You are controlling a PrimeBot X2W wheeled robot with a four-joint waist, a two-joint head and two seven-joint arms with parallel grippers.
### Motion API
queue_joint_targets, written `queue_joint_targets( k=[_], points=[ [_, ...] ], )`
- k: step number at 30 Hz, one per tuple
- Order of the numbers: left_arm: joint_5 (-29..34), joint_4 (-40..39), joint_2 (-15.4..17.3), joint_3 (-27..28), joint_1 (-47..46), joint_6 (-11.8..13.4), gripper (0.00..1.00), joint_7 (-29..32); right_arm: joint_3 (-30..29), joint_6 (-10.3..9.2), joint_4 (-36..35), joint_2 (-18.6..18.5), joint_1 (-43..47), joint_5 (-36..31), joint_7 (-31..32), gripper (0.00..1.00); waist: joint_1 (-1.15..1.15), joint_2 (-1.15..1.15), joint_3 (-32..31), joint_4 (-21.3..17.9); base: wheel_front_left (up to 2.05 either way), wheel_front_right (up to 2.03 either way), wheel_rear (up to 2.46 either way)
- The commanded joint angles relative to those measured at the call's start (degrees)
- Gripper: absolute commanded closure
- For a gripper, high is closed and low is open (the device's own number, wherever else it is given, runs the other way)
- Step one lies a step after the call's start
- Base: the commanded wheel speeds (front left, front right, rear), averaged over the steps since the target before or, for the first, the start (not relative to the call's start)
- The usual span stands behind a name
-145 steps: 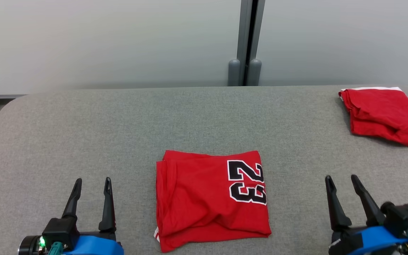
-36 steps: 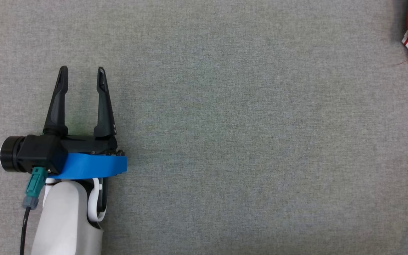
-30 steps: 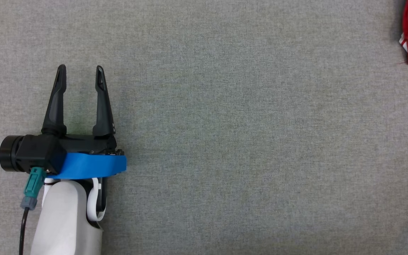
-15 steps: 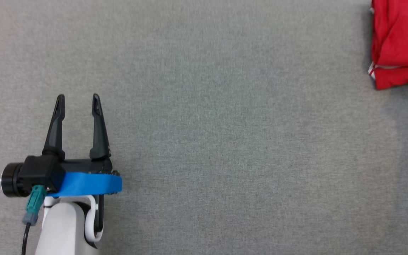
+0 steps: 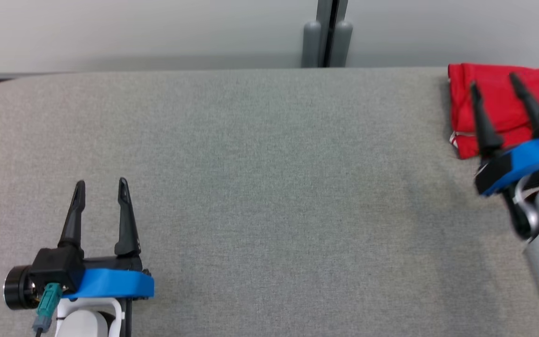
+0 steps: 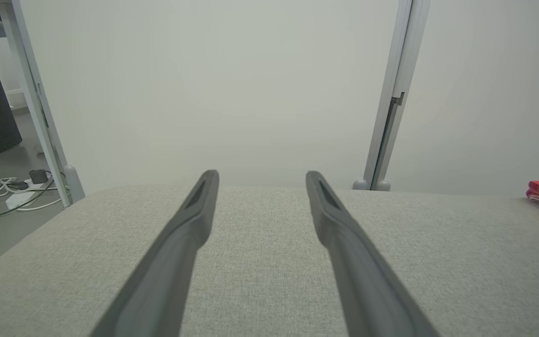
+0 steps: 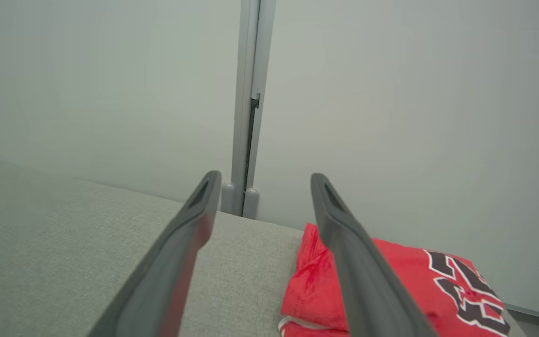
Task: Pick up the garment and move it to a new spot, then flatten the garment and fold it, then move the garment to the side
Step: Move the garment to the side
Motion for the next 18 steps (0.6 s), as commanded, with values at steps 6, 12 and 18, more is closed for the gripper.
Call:
queue_joint_targets(
  k=[6,12,18],
  points=[
    [-0.41,0.86,0.25,0.60,2.59,0.10,0.00,-0.25,-0.58,0.01,-4.13,4.92,8.32,2.12,-0.61,0.00,0.01,0.00,-3.66,-1.30,0.00,0.00,0.00],
    [-0.74,1.89,0.11,0.08,4.24,0.13,0.00,-0.25,-2.76,0.01,-8.53,8.28,15.89,2.18,-0.34,0.00,0.01,0.00,-6.25,-1.69,0.00,0.00,0.00],
    [-1.00,3.15,0.04,-0.78,4.94,0.21,0.00,-0.25,-6.83,0.01,-14.58,11.61,24.16,0.74,1.28,0.00,0.01,0.00,-8.47,-1.10,0.00,0.00,0.00]
  ],
)
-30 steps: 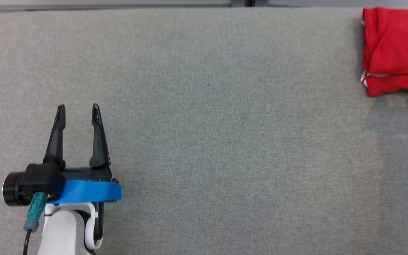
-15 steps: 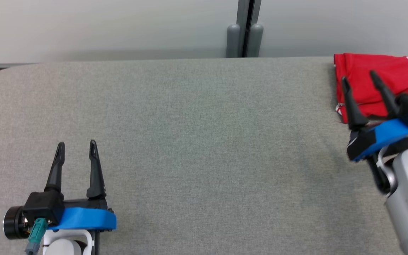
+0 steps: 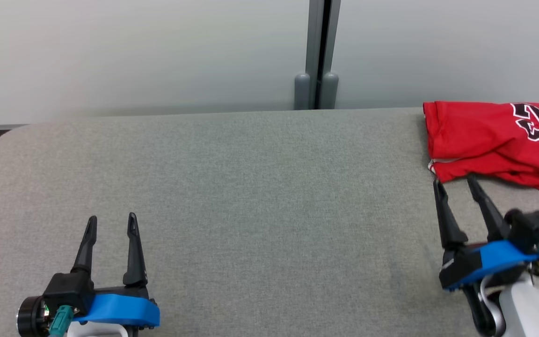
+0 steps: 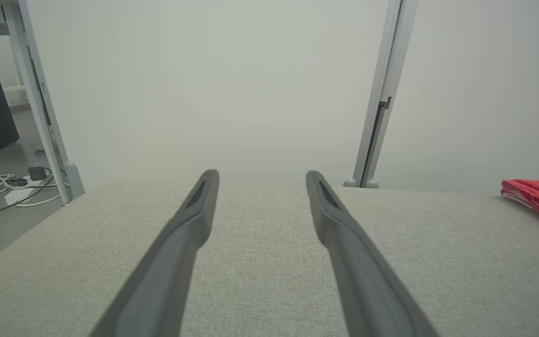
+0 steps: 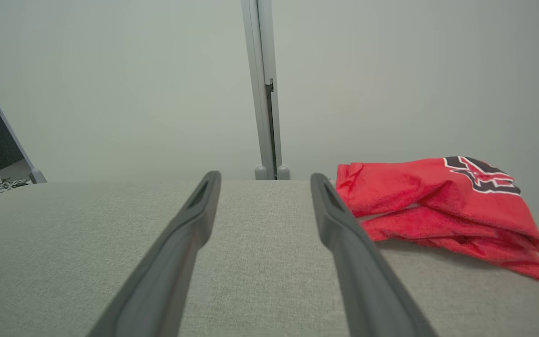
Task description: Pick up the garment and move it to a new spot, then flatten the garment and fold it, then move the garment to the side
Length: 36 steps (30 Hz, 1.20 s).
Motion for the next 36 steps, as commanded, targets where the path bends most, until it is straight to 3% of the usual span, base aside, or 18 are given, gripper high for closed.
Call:
queue_joint_targets(
  k=[1,14,27,28,36],
  points=[
    [-0.13,0.23,0.10,-0.42,0.24,0.25,0.00,-0.24,-1.22,0.01,-1.96,1.24,2.84,-0.85,0.60,0.00,0.01,0.00,-0.56,0.21,0.00,0.00,0.00],
    [-0.64,0.92,0.37,-1.70,1.19,0.44,0.00,1.40,-4.54,0.02,-16.67,6.67,15.57,-4.52,6.51,0.00,0.01,0.00,-2.46,1.50,0.00,0.00,0.00],
    [-1.07,0.49,0.96,-2.28,1.34,1.06,0.00,1.83,-5.44,0.02,-19.55,7.28,16.91,-5.27,8.11,0.00,0.01,0.00,-2.37,1.82,0.00,0.00,0.00],
    [-1.08,0.63,0.61,-2.03,1.19,0.80,1.00,1.87,-5.32,-0.01,-19.33,7.06,16.16,-5.19,8.07,1.00,0.01,0.00,-2.36,1.84,0.00,0.00,0.00],
    [-5.54,3.27,-0.03,-0.92,1.53,0.59,1.00,3.62,-5.38,-0.01,-16.52,7.13,15.96,-0.74,8.83,1.00,0.02,0.00,-2.36,1.80,0.00,0.00,0.00]
  ],
)
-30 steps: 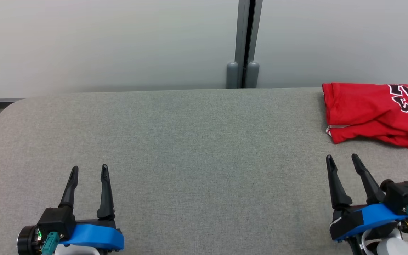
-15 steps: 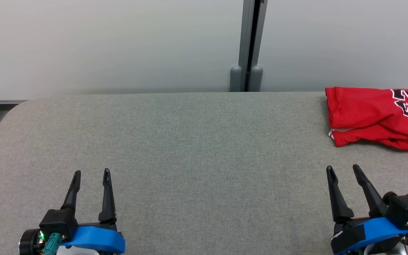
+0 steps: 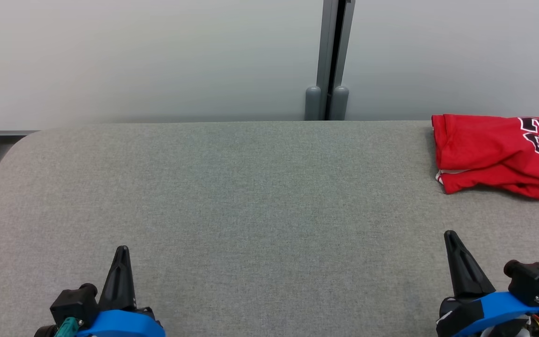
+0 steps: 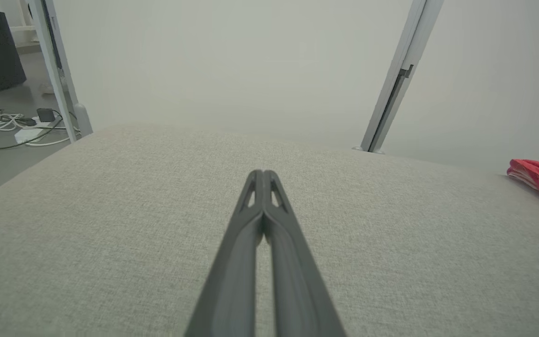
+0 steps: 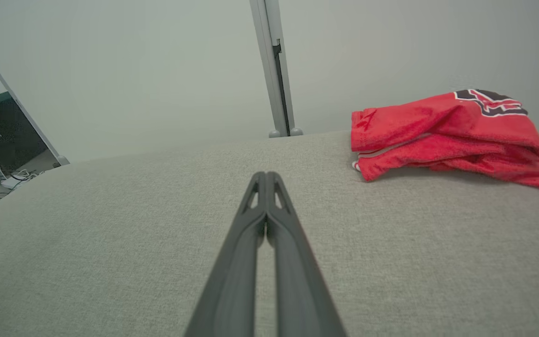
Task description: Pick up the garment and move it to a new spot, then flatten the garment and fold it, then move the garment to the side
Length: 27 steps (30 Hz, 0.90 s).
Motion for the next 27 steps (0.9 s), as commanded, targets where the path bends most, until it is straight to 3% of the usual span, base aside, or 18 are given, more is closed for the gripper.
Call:
queue_joint_targets(
  k=[1,27],
  points=[
    [-2.47,-0.76,0.11,0.60,-1.44,-0.18,1.00,0.54,-0.34,0.00,-0.62,-0.04,-0.63,2.49,0.28,1.00,0.00,0.00,0.00,-0.03,0.00,0.00,0.00],
    [-28.39,-1.75,-0.01,2.48,-2.96,-1.71,1.00,6.03,-1.56,0.01,1.96,0.00,-2.82,27.48,3.59,1.00,0.00,0.00,-0.10,-0.44,0.00,0.00,0.00]
  ],
)
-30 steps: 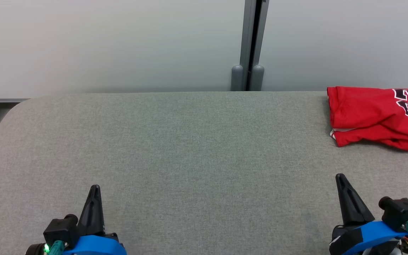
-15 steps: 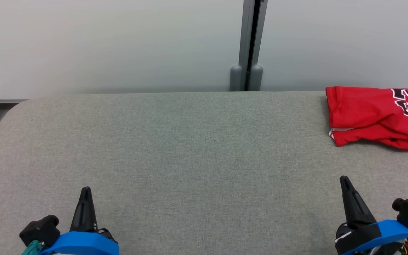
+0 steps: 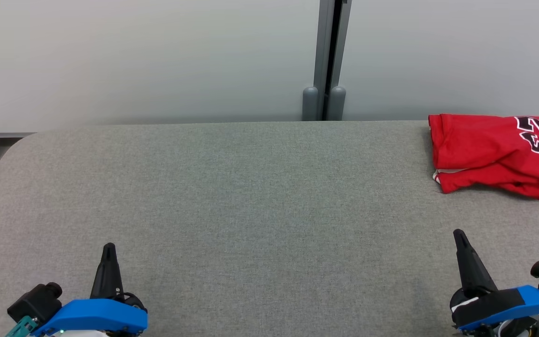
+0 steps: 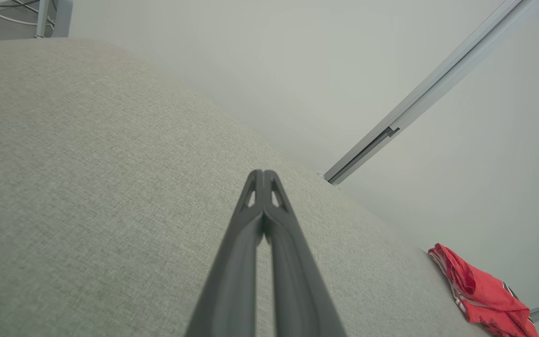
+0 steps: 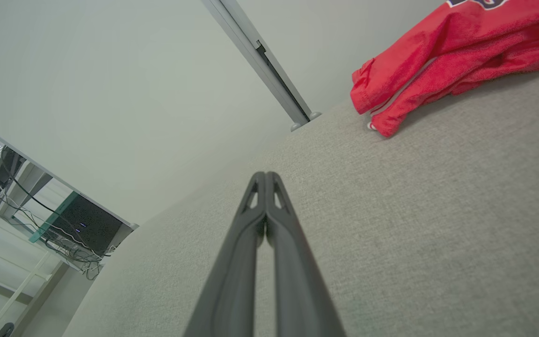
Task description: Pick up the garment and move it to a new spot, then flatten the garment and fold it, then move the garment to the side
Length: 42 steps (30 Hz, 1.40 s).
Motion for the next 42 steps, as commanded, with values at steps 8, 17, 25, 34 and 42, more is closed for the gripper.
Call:
queue_joint_targets(
  k=[8,17,25,34,42],
  points=[
    [-7.78,-1.05,0.05,1.07,-2.06,-0.72,1.00,1.71,-0.55,0.02,0.23,-0.03,-2.20,7.75,1.04,1.00,0.00,0.00,-0.03,-0.13,0.00,0.00,0.00],
    [-14.49,-1.17,0.02,1.63,-2.50,-1.10,1.00,3.27,-0.90,0.02,0.97,-0.01,-2.72,14.25,1.95,1.00,-0.01,0.00,-0.07,-0.27,0.00,0.00,0.00],
    [-20.00,-1.24,-0.01,2.20,-2.97,-1.49,1.00,4.56,-1.18,0.02,1.58,0.00,-3.21,19.58,2.65,1.00,-0.01,0.00,-0.10,-0.40,0.00,0.00,0.00],
    [-25.68,-1.34,-0.04,2.74,-3.35,-1.79,1.00,5.86,-1.47,0.03,2.19,0.02,-3.64,25.09,3.42,1.00,-0.01,0.00,-0.13,-0.54,0.00,0.00,0.00],
    [-30.37,-1.40,-0.07,3.08,-3.72,-2.06,1.00,6.96,-1.70,0.05,2.69,0.03,-4.07,29.64,4.04,1.00,-0.01,0.00,-0.16,-0.67,0.00,0.00,0.00]
  ],
)
